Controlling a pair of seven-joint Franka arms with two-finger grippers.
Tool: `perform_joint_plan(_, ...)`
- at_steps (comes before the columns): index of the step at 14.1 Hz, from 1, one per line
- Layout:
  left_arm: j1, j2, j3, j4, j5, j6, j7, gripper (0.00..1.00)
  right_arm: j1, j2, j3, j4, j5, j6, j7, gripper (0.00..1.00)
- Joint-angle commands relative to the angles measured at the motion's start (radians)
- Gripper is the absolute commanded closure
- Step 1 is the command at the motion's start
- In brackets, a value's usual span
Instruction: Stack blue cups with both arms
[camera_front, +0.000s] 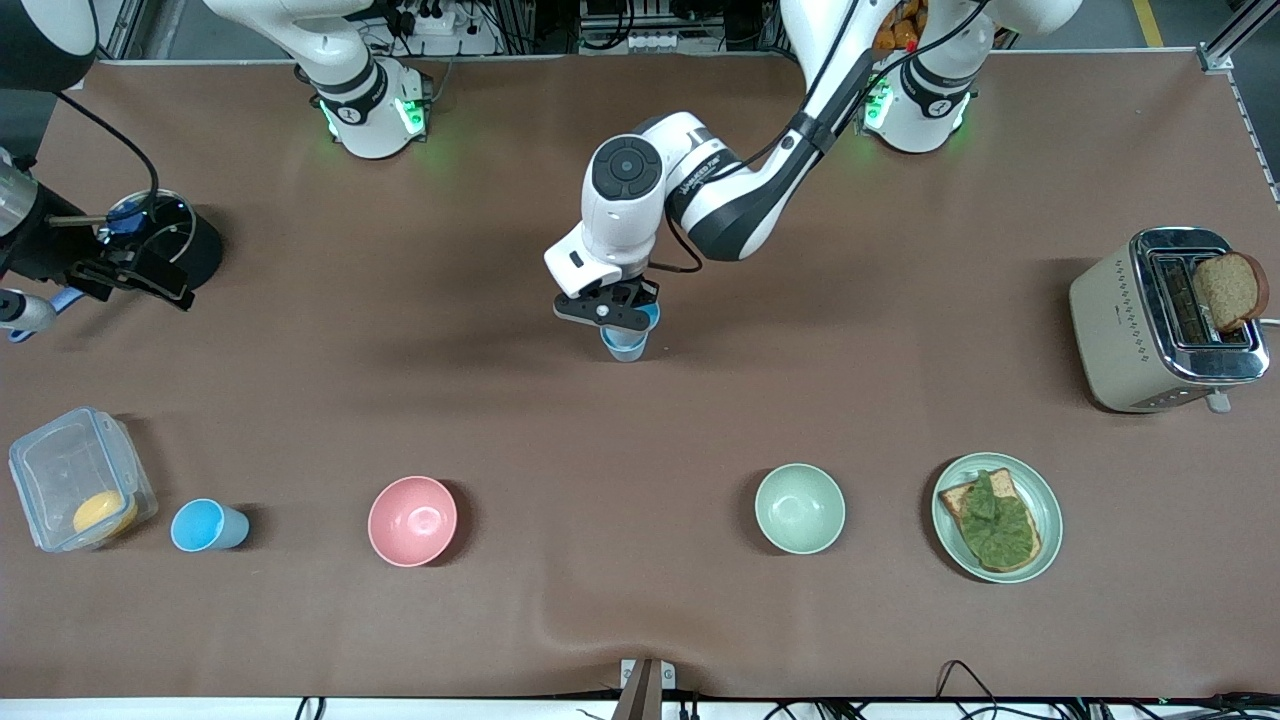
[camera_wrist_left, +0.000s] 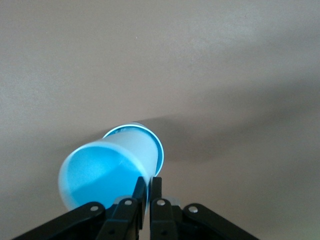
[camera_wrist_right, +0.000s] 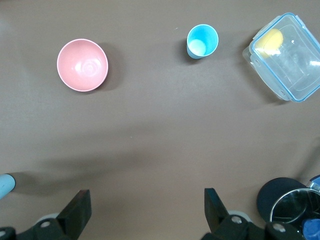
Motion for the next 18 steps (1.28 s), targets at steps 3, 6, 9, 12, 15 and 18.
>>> perform_joint_plan(3,-0.015,0.019,0.02,0.032,-0.035,0.005,-0.006,0.63,-0.018,-0.01,-0.002,-0.002,-0.003,-0.018,0.004,0.0)
perform_joint_plan(6,-0.013,0.008,0.033,0.031,-0.034,0.005,0.0,0.59,-0.024,-0.008,-0.002,0.0,-0.003,-0.009,-0.003,0.0)
perform_joint_plan(9,0.005,-0.041,0.053,0.019,-0.035,-0.001,0.073,0.48,-0.02,0.001,-0.002,-0.002,-0.003,-0.009,-0.002,0.0)
perform_joint_plan(12,0.092,-0.15,0.044,-0.07,-0.034,-0.029,0.083,0.14,-0.018,0.004,0.0,-0.013,-0.001,0.015,-0.002,0.0)
perform_joint_plan(15,0.265,-0.318,-0.041,-0.19,-0.034,-0.105,0.15,0.0,-0.02,-0.001,0.0,-0.013,-0.001,0.009,-0.002,0.0)
perform_joint_plan(18,0.454,-0.496,-0.094,-0.284,-0.021,-0.243,0.211,0.0,-0.013,-0.011,0.003,-0.004,-0.001,-0.009,0.013,0.0)
